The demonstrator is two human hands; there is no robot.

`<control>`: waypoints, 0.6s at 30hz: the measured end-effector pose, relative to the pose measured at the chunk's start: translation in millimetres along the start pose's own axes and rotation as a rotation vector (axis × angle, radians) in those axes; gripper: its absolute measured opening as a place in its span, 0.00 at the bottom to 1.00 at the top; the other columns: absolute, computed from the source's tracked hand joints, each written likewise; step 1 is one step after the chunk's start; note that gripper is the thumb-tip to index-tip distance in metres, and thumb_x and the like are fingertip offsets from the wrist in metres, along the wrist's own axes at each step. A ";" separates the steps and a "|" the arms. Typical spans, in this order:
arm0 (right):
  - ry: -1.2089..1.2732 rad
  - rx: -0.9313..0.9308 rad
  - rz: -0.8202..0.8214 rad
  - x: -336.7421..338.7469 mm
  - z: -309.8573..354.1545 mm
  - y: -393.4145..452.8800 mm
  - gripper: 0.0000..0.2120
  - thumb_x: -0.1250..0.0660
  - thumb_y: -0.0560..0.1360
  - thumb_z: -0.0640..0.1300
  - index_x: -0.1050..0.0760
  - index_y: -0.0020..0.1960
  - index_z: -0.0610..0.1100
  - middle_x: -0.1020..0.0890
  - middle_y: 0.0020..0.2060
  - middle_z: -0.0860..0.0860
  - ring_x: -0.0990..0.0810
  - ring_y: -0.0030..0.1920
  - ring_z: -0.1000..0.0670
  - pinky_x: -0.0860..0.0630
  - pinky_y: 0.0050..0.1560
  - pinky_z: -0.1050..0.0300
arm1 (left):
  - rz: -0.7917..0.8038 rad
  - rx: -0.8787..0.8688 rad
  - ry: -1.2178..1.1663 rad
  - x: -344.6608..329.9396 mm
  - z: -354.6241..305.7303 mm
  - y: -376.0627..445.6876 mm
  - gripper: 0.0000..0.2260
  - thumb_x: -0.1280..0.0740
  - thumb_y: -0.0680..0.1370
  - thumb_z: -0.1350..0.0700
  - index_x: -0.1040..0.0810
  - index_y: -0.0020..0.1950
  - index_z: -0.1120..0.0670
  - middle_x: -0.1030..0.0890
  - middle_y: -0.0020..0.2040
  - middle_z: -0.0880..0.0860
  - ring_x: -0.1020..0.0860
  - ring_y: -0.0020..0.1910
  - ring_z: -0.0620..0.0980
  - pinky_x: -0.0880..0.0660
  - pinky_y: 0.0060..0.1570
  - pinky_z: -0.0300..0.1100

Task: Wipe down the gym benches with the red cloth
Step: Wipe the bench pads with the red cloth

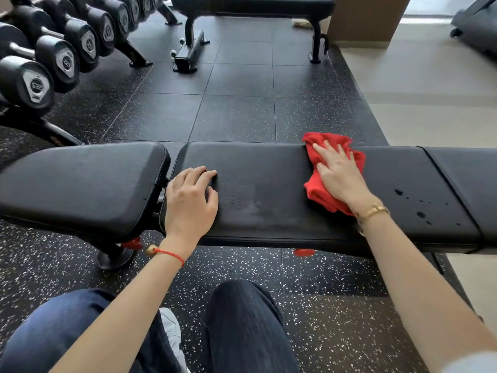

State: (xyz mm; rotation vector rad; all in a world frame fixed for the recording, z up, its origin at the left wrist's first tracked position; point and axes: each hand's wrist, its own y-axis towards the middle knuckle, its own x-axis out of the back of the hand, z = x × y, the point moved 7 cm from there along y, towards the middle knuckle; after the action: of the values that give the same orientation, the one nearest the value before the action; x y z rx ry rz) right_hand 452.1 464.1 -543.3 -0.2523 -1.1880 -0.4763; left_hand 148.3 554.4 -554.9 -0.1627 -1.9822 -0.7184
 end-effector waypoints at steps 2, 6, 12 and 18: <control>-0.038 0.001 -0.001 -6.4 17.8 19.0 0.25 0.45 0.81 0.44 0.42 0.77 0.50 0.45 0.78 0.48 0.50 0.78 0.43 0.59 0.77 0.45 | 0.003 0.004 0.008 0.5 -0.3 0.0 0.15 0.37 0.77 0.56 0.22 0.64 0.50 0.22 0.65 0.50 0.28 0.66 0.53 0.33 0.68 0.55; -0.030 0.181 0.043 -32.1 82.6 6.3 0.25 0.45 0.81 0.44 0.43 0.77 0.51 0.45 0.78 0.49 0.51 0.78 0.43 0.59 0.77 0.46 | 0.006 0.014 0.002 1.6 -0.1 0.7 0.15 0.37 0.77 0.56 0.22 0.63 0.50 0.22 0.64 0.50 0.28 0.66 0.52 0.33 0.67 0.54; 0.039 0.372 0.041 -28.8 89.9 -74.6 0.26 0.43 0.80 0.43 0.41 0.76 0.54 0.44 0.77 0.55 0.50 0.78 0.48 0.61 0.76 0.54 | 0.030 0.008 0.008 3.2 -2.5 0.2 0.15 0.36 0.78 0.56 0.22 0.64 0.52 0.22 0.66 0.51 0.28 0.67 0.54 0.33 0.68 0.54; 0.017 0.044 -0.005 4.7 -8.3 -43.0 0.25 0.43 0.80 0.42 0.41 0.76 0.52 0.43 0.78 0.49 0.49 0.78 0.44 0.58 0.77 0.47 | 0.065 0.026 0.066 2.5 -8.8 1.8 0.14 0.39 0.81 0.56 0.21 0.65 0.54 0.22 0.67 0.54 0.28 0.69 0.56 0.35 0.70 0.56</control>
State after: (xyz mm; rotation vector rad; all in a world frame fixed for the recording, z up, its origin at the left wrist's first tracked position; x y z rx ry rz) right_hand 439.7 421.9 -544.4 -0.2073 -1.1818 -0.4550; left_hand 154.5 550.7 -549.0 -0.1842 -1.9138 -0.6480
